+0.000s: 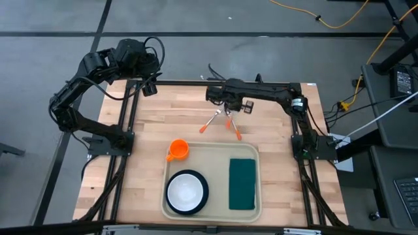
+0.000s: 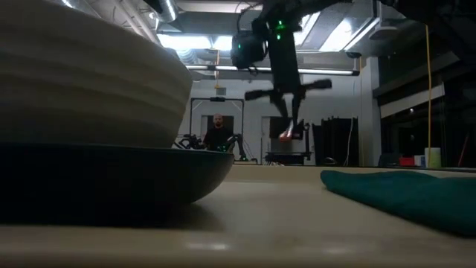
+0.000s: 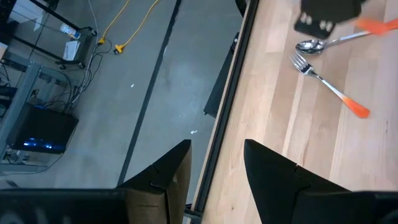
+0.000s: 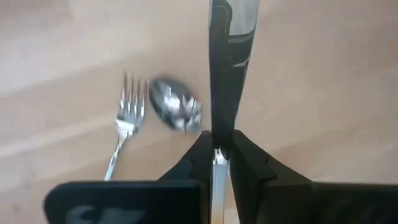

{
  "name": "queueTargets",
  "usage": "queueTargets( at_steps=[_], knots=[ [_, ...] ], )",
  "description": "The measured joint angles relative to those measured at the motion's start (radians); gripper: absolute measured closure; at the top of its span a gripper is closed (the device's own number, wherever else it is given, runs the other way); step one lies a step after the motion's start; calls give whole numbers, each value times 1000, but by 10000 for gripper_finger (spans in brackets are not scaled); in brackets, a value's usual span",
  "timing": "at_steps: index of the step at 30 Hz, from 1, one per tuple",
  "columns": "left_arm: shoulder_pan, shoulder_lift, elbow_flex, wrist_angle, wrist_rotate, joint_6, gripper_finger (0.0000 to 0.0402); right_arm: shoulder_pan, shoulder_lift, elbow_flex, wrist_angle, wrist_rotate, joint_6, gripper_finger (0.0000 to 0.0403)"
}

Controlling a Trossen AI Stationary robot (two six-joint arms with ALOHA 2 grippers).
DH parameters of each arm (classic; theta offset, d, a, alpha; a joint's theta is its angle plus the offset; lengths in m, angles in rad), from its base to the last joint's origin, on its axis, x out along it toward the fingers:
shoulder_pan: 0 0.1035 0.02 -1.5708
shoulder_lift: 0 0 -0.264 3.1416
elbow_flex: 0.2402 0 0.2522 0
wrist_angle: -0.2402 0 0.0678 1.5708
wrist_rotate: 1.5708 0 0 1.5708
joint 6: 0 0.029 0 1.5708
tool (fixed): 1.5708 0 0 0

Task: Set up tray
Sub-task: Put the orange knife on the green napkin

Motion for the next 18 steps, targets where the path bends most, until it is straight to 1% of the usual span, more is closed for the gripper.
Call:
queueTargets(
  at_steps=[7, 9, 13, 14, 16, 18],
  knots=[
    [0, -15, 0, -1, -6, -3, 258, 23, 0, 244, -74, 200, -193, 369],
    [0, -18, 0, 2, -6, -5, 258, 44, -2, 316, -73, 249, -252, 369],
    [0, -27, 0, 3, -7, -6, 258, 107, -2, 451, -72, 314, -385, 369],
    [0, -29, 0, 5, -7, -4, 258, 128, -13, 455, -52, 321, -415, 369],
    [0, -35, 0, 13, -10, 5, 258, 172, -60, 420, 15, 303, -472, 369],
    [0, -44, 0, 34, -19, 8, 258, 226, -92, 415, 37, 303, -498, 369]
  ],
)
